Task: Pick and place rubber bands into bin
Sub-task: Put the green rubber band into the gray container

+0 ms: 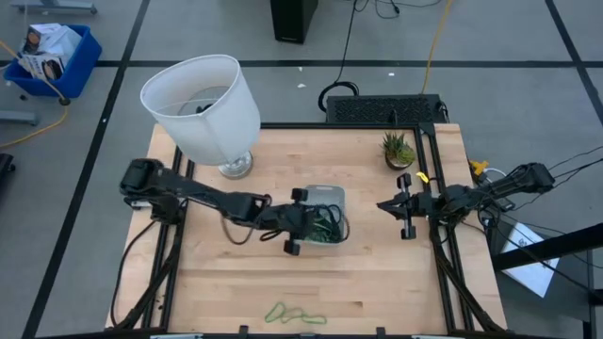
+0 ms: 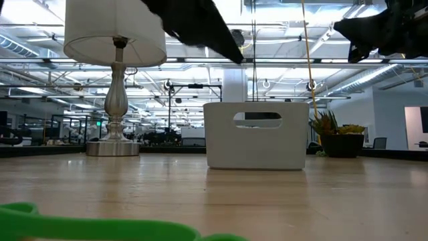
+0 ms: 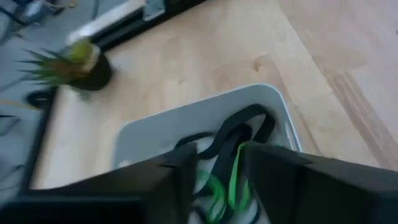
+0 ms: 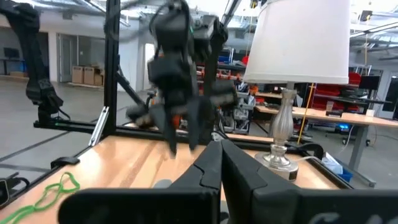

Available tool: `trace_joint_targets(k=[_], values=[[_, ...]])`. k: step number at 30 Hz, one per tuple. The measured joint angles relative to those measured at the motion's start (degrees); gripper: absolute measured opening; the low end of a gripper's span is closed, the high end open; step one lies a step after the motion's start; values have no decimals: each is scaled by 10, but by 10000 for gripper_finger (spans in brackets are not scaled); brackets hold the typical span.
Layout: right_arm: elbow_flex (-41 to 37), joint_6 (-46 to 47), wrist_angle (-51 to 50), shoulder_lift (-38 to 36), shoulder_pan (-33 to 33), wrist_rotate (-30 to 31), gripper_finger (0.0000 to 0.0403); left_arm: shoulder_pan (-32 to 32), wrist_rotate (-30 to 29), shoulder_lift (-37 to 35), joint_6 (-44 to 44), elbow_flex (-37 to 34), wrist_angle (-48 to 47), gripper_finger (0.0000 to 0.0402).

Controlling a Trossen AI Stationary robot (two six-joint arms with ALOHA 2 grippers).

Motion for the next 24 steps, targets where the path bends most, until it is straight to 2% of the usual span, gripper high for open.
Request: trace_joint_targets(k=[4, 6, 9, 14, 17, 20, 24], values=[[0, 6, -8, 0, 0, 0, 0, -19, -25, -75, 7, -6, -60, 36], [0, 15, -8, 0, 0, 0, 0, -24, -25, -124, 9, -29, -58, 11], [0, 21, -10, 0, 0, 0, 0, -24, -27, -207, 6, -105, -28, 13], [0, 30, -17, 0, 0, 0, 0, -6, 36, -348, -26, -290, 138, 5], [0, 30, -18, 0, 0, 0, 0, -4, 51, -416, -61, -393, 221, 4], [0, 30, -19, 0, 0, 0, 0, -5, 45, -482, -86, -472, 278, 3], [0, 30, -19, 0, 0, 0, 0, -22, -2, -568, -96, -554, 315, 3]])
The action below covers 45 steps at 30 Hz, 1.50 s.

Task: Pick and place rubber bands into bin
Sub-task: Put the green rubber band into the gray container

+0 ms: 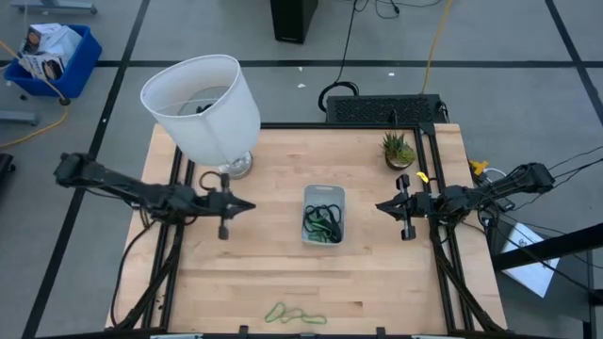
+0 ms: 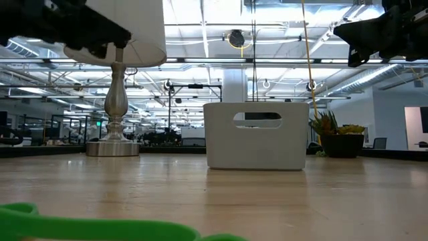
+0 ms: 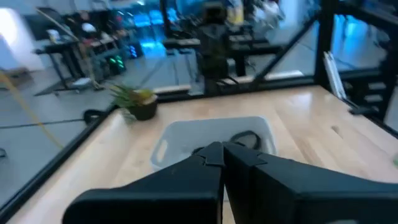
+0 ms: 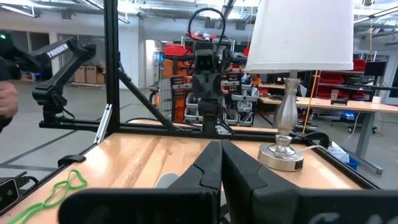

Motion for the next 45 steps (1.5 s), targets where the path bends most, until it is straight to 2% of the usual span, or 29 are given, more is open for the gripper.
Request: trace_joint_targets(k=[7, 15, 23, 28, 36, 45], values=[[0, 0, 0, 0, 0, 0, 0, -21, -23, -91, -3, -75, 3, 2], [0, -10, 0, 0, 0, 2, 0, -32, -23, -105, 16, -137, 54, 1], [0, -59, 3, 0, 0, 2, 0, -30, -23, -104, 20, -139, 36, 3], [0, -61, 2, 0, 0, 0, 0, -28, -23, -103, -14, -139, 23, 13], [0, -77, 0, 0, 0, 0, 0, -28, -23, -103, -21, -139, -18, 3], [0, -105, 4, 0, 0, 0, 0, -28, -23, -103, -48, -139, -18, 29]])
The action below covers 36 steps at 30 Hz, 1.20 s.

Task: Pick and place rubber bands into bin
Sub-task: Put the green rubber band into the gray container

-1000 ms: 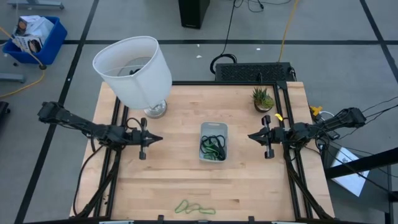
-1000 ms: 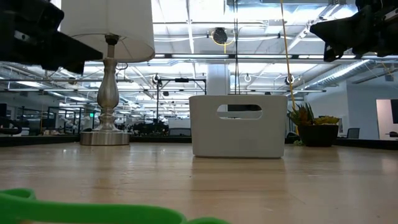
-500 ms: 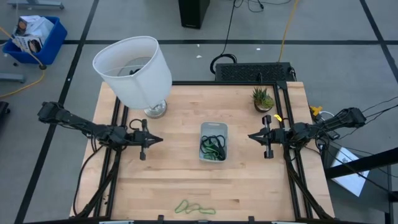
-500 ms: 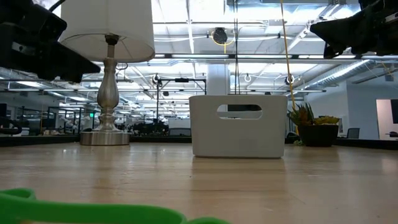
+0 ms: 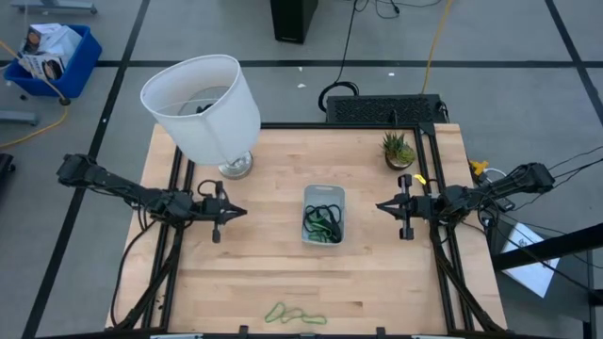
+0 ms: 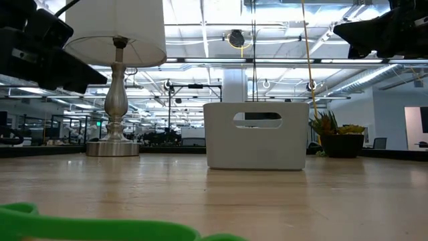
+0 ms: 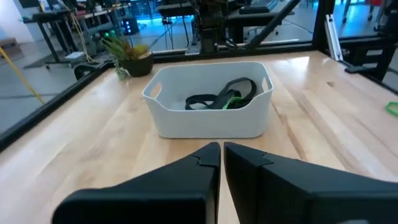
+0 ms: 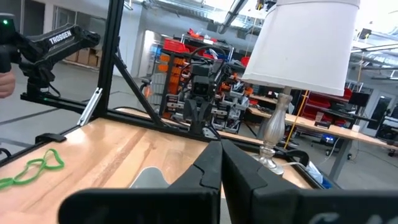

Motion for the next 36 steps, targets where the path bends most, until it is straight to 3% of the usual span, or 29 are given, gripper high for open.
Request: trace_joint_targets(k=[8, 14, 25, 30, 36], values=[[0, 15, 1, 0, 0, 3, 0, 0, -4, 0, -52, 0, -19, 30], [0, 29, 1, 0, 0, 2, 0, 0, -59, 0, -92, 0, -46, 5], [0, -5, 1, 0, 0, 2, 0, -34, -34, 16, -196, 3, -41, 4], [0, -21, 9, 0, 0, 2, 0, -93, -34, 77, -235, 42, -39, 4], [0, -17, 11, 0, 0, 2, 0, -175, -69, 226, -270, 136, -38, 4]])
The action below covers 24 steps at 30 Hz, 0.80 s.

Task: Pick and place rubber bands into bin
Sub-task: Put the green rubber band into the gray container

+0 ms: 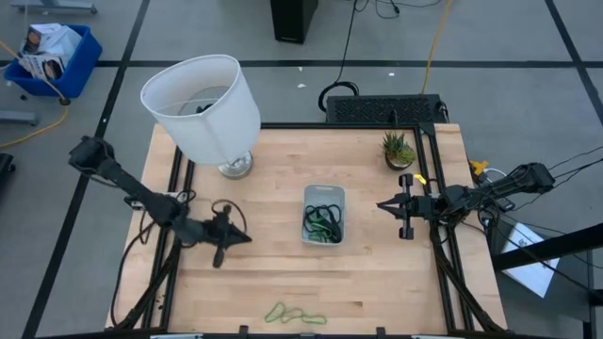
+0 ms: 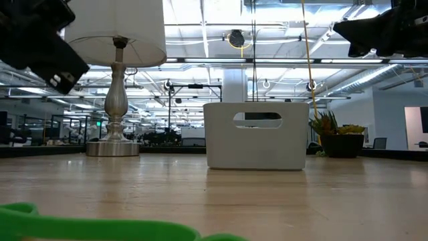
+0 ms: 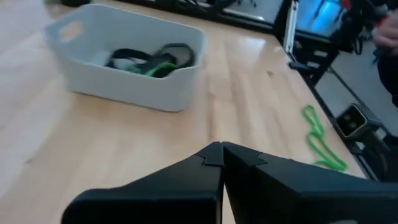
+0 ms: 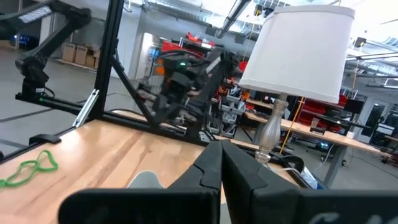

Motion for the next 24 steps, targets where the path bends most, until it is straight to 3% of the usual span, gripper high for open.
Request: trace_joint_targets(k=[6, 9, 17, 24], values=[[0, 12, 20, 0, 0, 0, 0, -46, -16, 183, -1, 140, -8, 5], [0, 25, 20, 0, 0, 0, 0, -65, -8, 268, 3, 213, -30, 25], [0, 47, 26, 0, 0, -2, 0, -119, 23, 429, -31, 387, -155, 127], [0, 47, 37, 0, 0, -2, 0, -139, 81, 505, -60, 450, -172, 220]])
